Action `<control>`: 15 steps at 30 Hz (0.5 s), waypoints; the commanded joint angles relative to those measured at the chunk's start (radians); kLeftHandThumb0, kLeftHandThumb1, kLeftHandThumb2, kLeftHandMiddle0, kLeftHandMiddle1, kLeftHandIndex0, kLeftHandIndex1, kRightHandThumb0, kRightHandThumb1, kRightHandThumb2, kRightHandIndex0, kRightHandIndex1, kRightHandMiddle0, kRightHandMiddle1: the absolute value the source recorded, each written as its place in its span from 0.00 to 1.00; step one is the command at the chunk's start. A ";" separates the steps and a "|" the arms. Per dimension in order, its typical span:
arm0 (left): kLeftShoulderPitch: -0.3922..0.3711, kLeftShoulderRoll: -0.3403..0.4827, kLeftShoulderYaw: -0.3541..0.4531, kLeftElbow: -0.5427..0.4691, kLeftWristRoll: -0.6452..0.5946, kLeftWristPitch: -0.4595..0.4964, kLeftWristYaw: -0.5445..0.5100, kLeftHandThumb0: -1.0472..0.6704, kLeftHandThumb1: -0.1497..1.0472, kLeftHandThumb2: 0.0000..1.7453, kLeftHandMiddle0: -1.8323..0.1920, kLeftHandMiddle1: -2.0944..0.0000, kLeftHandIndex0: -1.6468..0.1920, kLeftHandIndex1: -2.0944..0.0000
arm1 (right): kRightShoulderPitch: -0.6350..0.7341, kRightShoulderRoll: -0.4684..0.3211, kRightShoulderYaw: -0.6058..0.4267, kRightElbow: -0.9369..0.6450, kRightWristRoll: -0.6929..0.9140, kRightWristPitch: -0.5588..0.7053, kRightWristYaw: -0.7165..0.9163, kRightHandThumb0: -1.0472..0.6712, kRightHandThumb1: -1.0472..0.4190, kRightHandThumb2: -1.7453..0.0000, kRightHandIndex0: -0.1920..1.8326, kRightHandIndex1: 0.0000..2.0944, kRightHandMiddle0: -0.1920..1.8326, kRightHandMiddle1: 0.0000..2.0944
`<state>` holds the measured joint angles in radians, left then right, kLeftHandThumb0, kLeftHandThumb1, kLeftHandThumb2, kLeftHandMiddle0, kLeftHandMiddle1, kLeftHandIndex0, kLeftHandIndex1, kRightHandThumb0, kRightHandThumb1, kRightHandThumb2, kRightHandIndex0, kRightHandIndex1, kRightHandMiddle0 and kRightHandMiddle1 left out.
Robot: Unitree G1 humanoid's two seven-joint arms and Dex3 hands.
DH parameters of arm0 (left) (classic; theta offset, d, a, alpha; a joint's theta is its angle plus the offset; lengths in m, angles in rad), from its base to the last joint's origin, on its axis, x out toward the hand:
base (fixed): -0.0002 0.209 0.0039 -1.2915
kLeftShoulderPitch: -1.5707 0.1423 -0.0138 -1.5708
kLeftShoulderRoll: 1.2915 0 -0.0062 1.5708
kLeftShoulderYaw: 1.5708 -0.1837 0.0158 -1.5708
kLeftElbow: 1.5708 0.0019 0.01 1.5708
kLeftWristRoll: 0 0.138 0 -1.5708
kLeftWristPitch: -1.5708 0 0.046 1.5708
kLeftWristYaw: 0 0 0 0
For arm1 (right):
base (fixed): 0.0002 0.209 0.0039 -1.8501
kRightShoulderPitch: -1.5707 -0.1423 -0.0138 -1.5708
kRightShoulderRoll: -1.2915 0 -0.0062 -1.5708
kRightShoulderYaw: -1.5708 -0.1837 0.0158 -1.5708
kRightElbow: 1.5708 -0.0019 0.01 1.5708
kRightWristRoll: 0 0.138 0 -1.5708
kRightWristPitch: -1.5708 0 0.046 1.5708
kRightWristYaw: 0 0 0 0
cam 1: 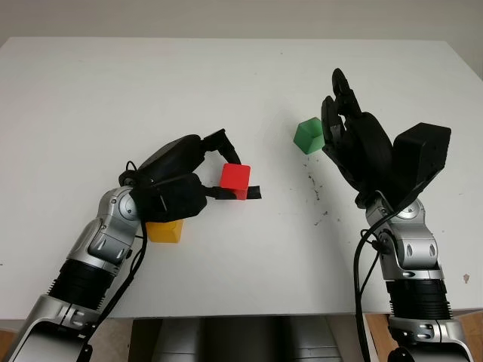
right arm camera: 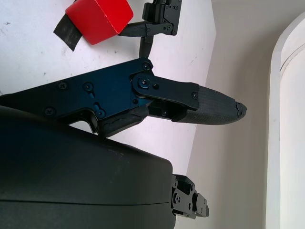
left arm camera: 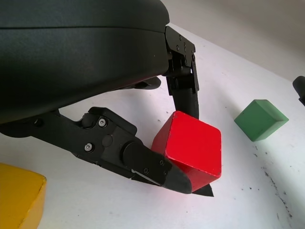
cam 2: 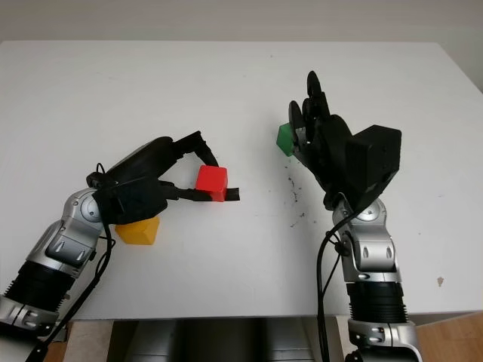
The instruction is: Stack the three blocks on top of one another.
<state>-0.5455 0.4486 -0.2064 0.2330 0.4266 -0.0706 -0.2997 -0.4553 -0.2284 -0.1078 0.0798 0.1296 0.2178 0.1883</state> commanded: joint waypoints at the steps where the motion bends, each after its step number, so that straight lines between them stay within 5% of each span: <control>1: -0.011 0.002 -0.007 0.015 0.008 -0.016 0.011 0.35 0.94 0.03 0.83 0.98 0.75 0.50 | 0.013 0.005 -0.004 -0.014 0.006 -0.004 0.000 0.17 0.00 0.64 0.00 0.00 0.00 0.00; 6: -0.014 0.004 -0.008 0.023 0.016 -0.032 0.011 0.30 0.93 0.03 0.87 0.98 0.71 0.79 | 0.013 0.006 -0.003 -0.017 0.004 0.000 -0.002 0.17 0.00 0.64 0.00 0.00 0.00 0.00; 15: -0.017 0.006 -0.009 0.032 0.020 -0.043 0.008 0.25 0.94 0.03 0.90 0.98 0.76 0.92 | 0.013 0.006 -0.001 -0.018 0.000 0.004 -0.005 0.17 0.00 0.64 0.00 0.00 0.00 0.00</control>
<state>-0.5460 0.4488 -0.2081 0.2585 0.4453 -0.1014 -0.2875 -0.4530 -0.2242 -0.1080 0.0790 0.1275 0.2192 0.1843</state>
